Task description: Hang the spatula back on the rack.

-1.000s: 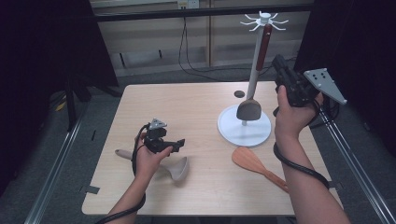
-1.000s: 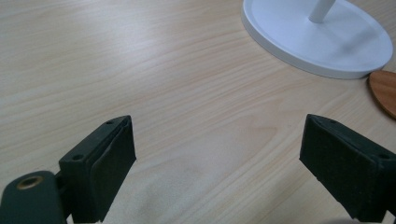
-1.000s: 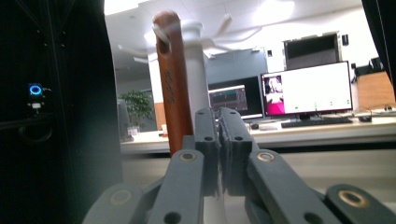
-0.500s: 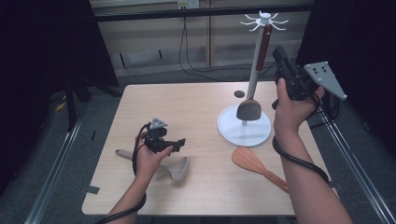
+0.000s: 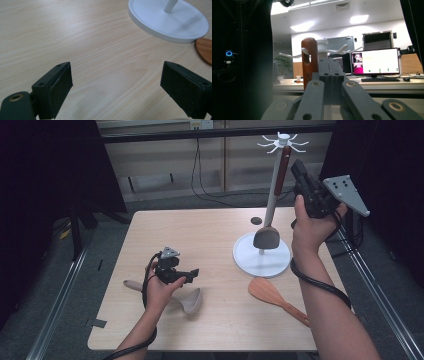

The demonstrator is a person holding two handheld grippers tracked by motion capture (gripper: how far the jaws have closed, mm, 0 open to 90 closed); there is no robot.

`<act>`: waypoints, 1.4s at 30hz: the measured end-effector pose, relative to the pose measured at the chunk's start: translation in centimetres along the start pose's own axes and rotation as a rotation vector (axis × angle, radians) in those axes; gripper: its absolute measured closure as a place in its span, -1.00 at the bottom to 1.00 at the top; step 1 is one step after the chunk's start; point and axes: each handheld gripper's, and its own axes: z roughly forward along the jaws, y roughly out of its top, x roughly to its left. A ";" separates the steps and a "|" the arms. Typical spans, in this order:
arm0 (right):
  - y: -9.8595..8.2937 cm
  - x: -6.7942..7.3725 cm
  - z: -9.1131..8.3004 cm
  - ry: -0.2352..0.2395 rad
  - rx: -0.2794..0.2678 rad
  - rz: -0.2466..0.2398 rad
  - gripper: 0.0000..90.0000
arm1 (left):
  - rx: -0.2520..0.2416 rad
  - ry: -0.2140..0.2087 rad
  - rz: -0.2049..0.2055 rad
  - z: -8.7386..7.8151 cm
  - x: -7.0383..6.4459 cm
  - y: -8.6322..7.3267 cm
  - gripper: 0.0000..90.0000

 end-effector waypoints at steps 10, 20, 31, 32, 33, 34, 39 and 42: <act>0.3 0.2 1.0 0.004 0.008 -0.001 1.00 | 0.003 0.002 0.008 -0.2 0.3 0.0 -0.76; 0.2 0.8 1.5 0.022 0.013 -0.004 1.00 | -0.008 0.008 -0.007 -0.3 0.3 0.1 -0.76; -0.1 1.8 1.9 0.044 0.022 -0.018 1.00 | -0.015 0.001 -0.006 -0.3 0.2 0.1 -0.76; -0.1 1.8 2.0 0.045 0.021 -0.014 1.00 | -0.017 0.001 -0.006 -0.3 0.3 0.2 -0.76; -0.1 1.9 2.0 0.045 0.021 -0.014 1.00 | -0.017 0.000 -0.006 -0.4 0.3 0.2 -0.76; -0.1 2.0 2.0 0.044 0.023 -0.008 1.00 | -0.016 0.002 -0.006 -0.4 0.3 0.2 -0.76; -0.2 2.2 2.2 0.053 0.026 -0.020 1.00 | -0.019 0.013 -0.007 -0.4 0.4 0.2 -0.76; -0.1 2.4 2.3 0.053 0.026 -0.013 1.00 | -0.019 0.012 -0.010 -0.4 0.3 0.2 -0.76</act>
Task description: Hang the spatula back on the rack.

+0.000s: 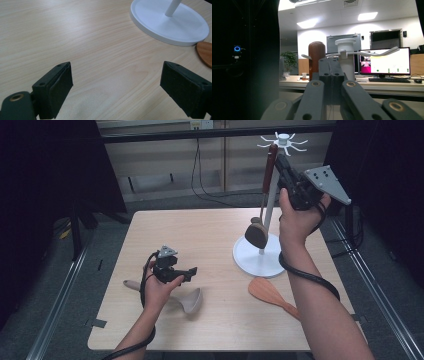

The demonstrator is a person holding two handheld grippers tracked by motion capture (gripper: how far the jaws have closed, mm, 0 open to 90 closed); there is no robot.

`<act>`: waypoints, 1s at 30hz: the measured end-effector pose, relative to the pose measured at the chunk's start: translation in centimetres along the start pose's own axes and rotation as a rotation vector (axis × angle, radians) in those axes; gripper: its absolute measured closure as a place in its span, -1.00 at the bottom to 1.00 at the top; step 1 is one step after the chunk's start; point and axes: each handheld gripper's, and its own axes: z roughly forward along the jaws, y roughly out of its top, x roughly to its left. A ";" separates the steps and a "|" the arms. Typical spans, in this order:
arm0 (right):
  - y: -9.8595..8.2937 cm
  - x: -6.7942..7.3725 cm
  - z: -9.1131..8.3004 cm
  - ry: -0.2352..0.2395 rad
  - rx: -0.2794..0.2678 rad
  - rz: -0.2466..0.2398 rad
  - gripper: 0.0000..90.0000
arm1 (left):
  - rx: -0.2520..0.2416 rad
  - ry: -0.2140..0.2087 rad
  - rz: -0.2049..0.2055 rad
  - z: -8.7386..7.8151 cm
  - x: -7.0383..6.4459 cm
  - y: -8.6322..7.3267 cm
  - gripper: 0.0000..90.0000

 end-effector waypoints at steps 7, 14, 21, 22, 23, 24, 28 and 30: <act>0.0 0.0 0.0 0.004 -0.002 -0.001 1.00 | 0.001 -0.006 -0.003 0.0 0.0 0.0 -0.76; -0.1 -0.3 -0.5 0.005 -0.002 0.006 0.99 | 0.011 -0.006 0.016 -0.1 0.2 -0.1 -0.76; -0.8 -0.6 -1.5 0.036 0.015 0.019 0.89 | 0.004 0.007 0.011 -0.2 0.2 -0.1 -0.76; -0.9 -0.7 -1.6 0.038 0.020 0.012 0.87 | 0.005 0.002 0.006 -0.2 0.2 -0.1 -0.76; -1.0 -0.6 -1.8 0.048 0.024 0.012 0.85 | 0.007 0.004 0.005 -0.3 0.2 -0.2 -0.76; -1.1 -0.6 -1.9 0.057 0.026 0.013 0.82 | 0.006 0.005 0.006 -0.3 0.2 -0.2 -0.76; -1.5 -0.5 -2.5 0.089 0.047 -0.010 0.69 | 0.008 0.007 0.005 -0.2 0.0 -0.3 -0.76; -1.7 -0.5 -2.9 0.104 0.053 -0.017 0.64 | 0.015 0.004 0.011 -0.2 0.1 -0.3 -0.76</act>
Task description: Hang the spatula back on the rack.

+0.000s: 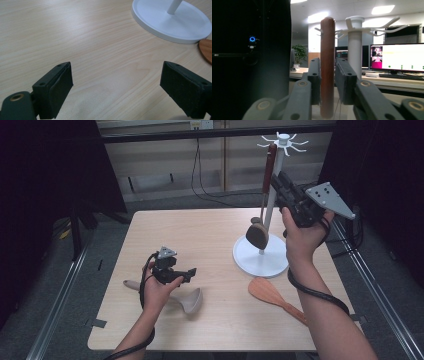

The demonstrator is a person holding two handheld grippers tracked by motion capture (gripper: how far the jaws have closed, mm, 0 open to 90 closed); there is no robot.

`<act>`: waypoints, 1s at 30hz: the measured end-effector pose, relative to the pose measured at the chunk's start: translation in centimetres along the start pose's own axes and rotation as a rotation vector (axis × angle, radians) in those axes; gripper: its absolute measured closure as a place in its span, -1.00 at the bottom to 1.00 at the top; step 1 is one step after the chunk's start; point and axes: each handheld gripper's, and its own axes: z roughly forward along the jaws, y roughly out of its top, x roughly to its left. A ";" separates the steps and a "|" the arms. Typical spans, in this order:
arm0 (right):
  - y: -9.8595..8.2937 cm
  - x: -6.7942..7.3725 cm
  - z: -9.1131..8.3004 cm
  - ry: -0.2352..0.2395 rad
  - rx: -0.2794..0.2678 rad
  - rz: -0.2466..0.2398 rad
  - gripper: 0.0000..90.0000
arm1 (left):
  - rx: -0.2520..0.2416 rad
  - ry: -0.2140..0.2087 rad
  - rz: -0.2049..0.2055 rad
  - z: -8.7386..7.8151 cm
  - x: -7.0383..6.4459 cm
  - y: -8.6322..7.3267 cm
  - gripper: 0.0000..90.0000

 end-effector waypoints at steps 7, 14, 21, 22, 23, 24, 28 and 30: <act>-0.7 0.3 -1.1 0.047 0.028 -0.005 0.33 | -0.002 0.003 -0.005 0.1 -0.1 -0.1 -0.76; -1.7 0.6 -2.1 0.100 0.069 -0.024 0.06 | 0.000 0.002 -0.005 0.1 -0.3 -0.1 -0.76; -2.6 0.8 -3.0 0.135 0.097 -0.030 -0.22 | 0.004 0.005 -0.001 0.1 -0.3 -0.2 -0.76; -2.6 0.8 -3.0 0.135 0.097 -0.030 -0.22 | 0.004 0.005 -0.001 0.1 -0.3 -0.2 -0.76; -2.7 0.9 -3.1 0.131 0.103 -0.033 -0.25 | 0.002 0.006 -0.002 0.0 -0.3 -0.3 -0.76; -2.8 0.9 -3.2 0.137 0.108 -0.032 -0.29 | -0.001 0.002 -0.003 0.0 -0.3 -0.3 -0.76; -3.6 0.9 -3.7 0.152 0.126 -0.028 -0.42 | 0.002 0.010 -0.001 -0.1 -0.2 -0.3 -0.76; -3.8 0.9 -3.8 0.155 0.133 -0.026 -0.46 | 0.001 0.010 -0.004 -0.1 -0.2 -0.4 -0.76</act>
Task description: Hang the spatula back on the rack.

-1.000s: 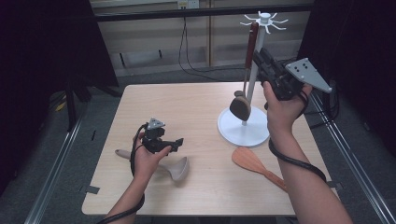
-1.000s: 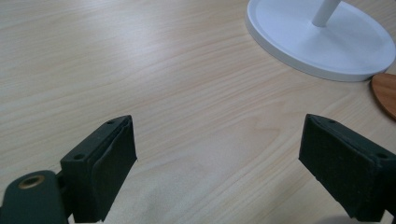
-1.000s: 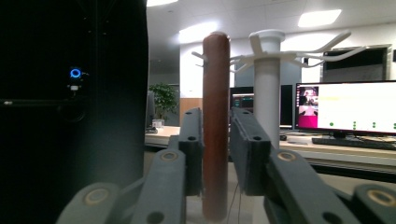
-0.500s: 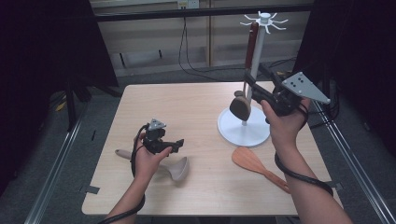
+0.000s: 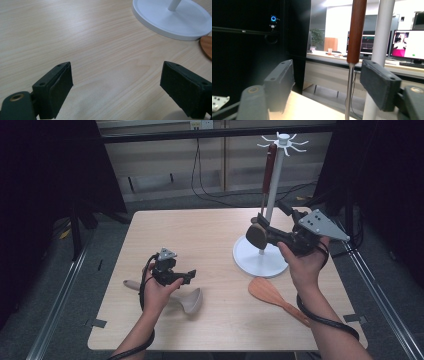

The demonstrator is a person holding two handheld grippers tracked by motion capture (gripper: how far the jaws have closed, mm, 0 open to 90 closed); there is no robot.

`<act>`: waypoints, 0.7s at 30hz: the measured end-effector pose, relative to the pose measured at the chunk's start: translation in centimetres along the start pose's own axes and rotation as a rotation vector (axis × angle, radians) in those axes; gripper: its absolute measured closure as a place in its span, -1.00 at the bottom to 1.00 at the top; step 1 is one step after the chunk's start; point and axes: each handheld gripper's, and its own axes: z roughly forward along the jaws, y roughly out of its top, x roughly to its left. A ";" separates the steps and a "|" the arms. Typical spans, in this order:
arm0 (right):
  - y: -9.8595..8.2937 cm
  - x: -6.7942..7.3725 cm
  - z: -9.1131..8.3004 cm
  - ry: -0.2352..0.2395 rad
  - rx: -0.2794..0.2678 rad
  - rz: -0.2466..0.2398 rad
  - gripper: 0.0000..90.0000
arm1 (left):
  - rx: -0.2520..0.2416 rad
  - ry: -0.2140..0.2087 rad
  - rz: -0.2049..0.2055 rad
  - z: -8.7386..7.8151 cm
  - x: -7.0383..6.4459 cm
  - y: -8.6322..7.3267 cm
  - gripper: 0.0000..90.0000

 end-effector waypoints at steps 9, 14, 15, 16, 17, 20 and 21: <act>-2.2 -0.4 -1.2 0.018 0.018 0.055 -0.65 | 0.010 0.009 -0.001 -0.3 0.1 -0.2 -0.76; -3.4 -0.4 -1.8 0.019 0.042 0.066 -0.67 | 0.007 0.010 -0.007 -0.2 0.1 -0.3 -0.76; -3.9 -0.4 -2.1 0.023 0.053 0.071 -0.68 | 0.009 0.013 -0.003 -0.2 0.1 -0.4 -0.76; -4.1 -0.4 -2.2 0.018 0.052 0.072 -0.68 | 0.009 0.013 -0.003 -0.2 0.1 -0.4 -0.76; -4.3 -0.3 -2.3 0.021 0.057 0.076 -0.68 | 0.013 0.010 0.002 -0.3 0.2 -0.4 -0.76; -4.9 -0.1 -2.7 0.028 0.073 0.071 -0.69 | 0.017 0.010 0.002 -0.3 0.0 -0.4 -0.76; -4.9 -0.1 -2.7 0.028 0.073 0.071 -0.69 | 0.017 0.010 0.002 -0.3 0.0 -0.4 -0.76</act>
